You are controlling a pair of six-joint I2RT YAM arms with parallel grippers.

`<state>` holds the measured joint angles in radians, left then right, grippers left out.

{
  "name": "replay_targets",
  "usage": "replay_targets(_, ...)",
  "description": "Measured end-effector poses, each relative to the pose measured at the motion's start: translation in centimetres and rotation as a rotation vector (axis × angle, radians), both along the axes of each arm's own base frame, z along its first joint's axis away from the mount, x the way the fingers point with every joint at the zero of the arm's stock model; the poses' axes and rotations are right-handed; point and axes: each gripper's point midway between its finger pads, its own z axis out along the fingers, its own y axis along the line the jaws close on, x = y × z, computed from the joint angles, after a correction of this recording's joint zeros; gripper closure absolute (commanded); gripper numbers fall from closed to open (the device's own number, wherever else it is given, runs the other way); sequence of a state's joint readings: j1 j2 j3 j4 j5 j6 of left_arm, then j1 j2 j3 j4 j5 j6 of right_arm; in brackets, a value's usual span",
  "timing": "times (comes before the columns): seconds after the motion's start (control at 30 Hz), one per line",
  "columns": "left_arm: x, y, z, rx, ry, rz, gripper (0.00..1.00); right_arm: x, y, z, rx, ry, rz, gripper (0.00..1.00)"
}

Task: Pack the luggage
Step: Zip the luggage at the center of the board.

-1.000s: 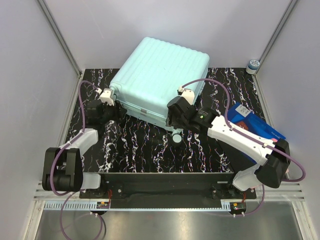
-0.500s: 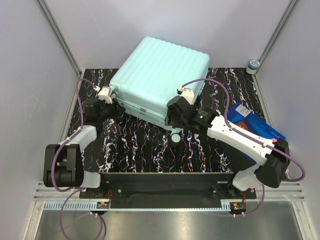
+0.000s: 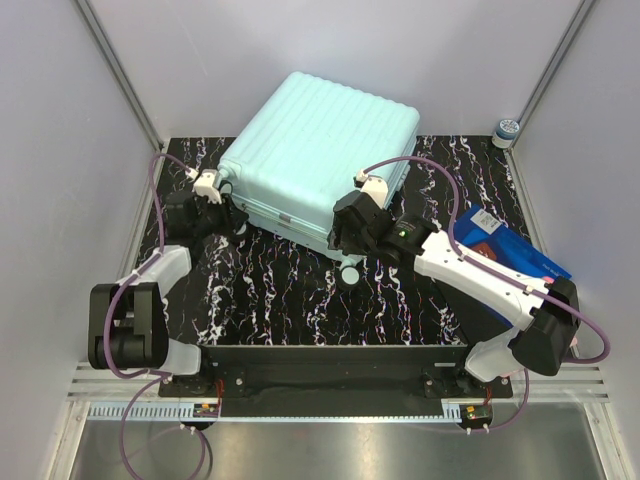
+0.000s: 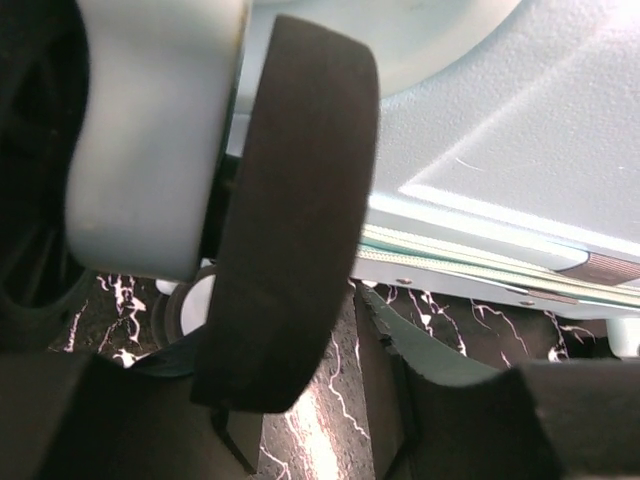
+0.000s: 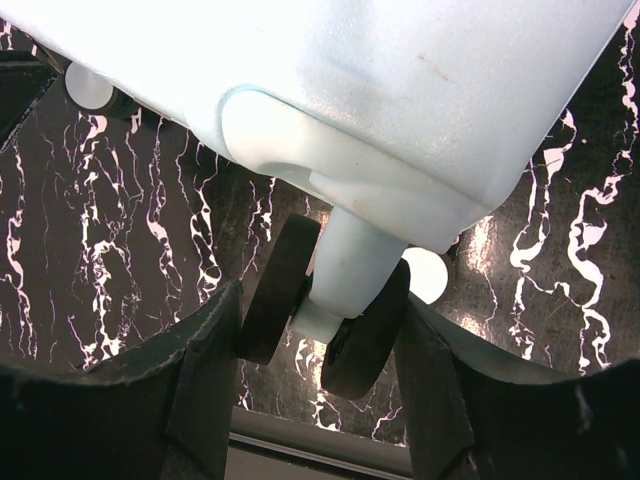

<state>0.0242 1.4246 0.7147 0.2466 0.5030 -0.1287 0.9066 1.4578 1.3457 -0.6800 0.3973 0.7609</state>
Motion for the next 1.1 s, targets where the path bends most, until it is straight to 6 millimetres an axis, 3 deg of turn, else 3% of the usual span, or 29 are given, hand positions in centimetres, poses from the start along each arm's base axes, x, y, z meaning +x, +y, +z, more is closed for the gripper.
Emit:
replay_targets(0.5,0.0,-0.2,0.1,-0.034,0.046,0.009,0.39,-0.1,0.9,0.0,0.042,0.008,0.016,1.00)
replay_targets(1.1,1.5,-0.8,-0.4,-0.047,-0.045,0.167,0.37,0.1,0.6,-0.4,0.030,0.004,0.001,1.00)
